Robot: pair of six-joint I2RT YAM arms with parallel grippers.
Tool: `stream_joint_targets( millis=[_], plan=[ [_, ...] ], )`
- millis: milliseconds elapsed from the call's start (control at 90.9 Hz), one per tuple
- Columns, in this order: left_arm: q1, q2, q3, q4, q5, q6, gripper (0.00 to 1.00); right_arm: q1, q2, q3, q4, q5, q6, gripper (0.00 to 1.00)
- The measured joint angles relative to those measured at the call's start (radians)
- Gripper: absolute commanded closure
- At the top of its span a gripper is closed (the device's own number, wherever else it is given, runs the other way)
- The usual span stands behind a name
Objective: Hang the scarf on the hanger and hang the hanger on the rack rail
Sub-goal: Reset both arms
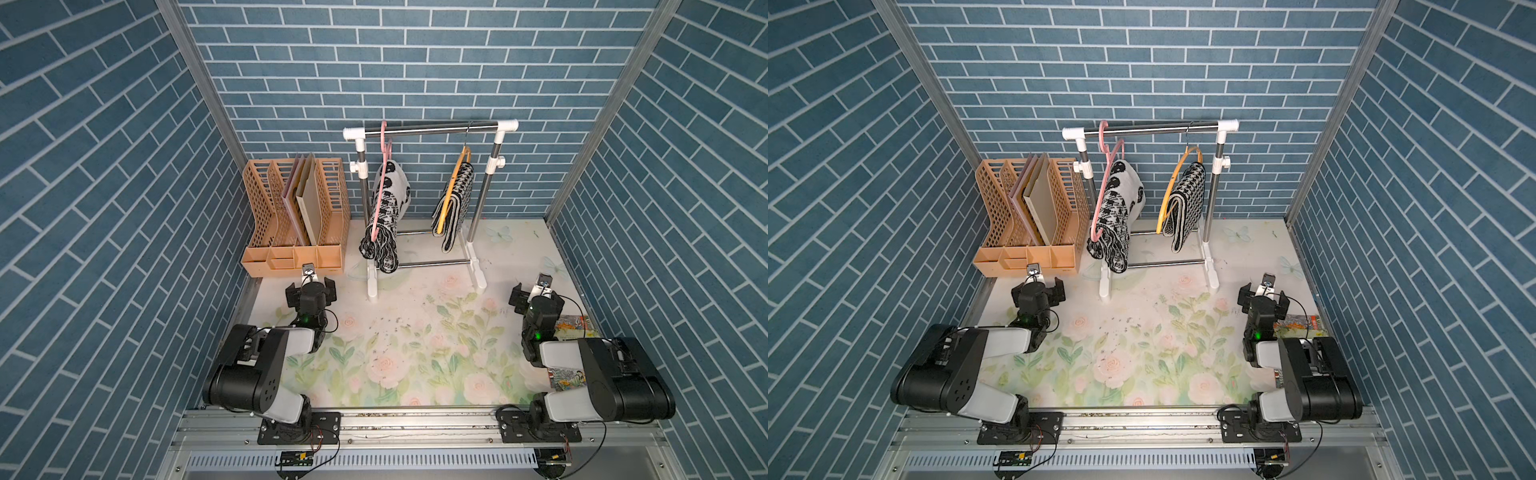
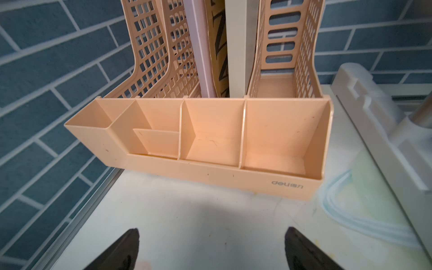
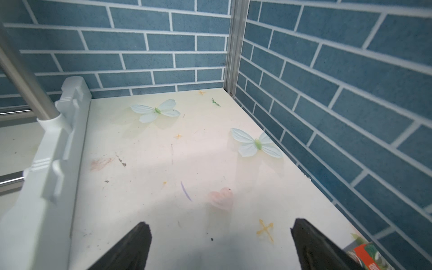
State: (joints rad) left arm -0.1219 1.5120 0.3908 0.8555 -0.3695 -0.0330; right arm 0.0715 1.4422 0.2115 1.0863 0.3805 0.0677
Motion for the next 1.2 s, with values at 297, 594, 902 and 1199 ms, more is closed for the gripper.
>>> stream_joint_targets(
  millis=[297,594,902,1199],
  plan=[
    [0.065,-0.008,-0.248,0.370,0.207,0.023,0.00,-0.010,0.088,-0.032,0.198,-0.159,-0.043,0.00],
    [0.068,-0.001,-0.181,0.407,0.223,0.019,0.00,-0.010,0.087,-0.031,0.225,-0.186,-0.048,0.00],
    [0.068,-0.001,-0.181,0.407,0.234,0.019,0.00,-0.010,0.087,-0.031,0.225,-0.188,-0.048,0.00],
    [0.068,-0.001,-0.181,0.407,0.236,0.019,0.00,-0.010,0.087,-0.027,0.224,-0.191,-0.048,0.00]
  ],
)
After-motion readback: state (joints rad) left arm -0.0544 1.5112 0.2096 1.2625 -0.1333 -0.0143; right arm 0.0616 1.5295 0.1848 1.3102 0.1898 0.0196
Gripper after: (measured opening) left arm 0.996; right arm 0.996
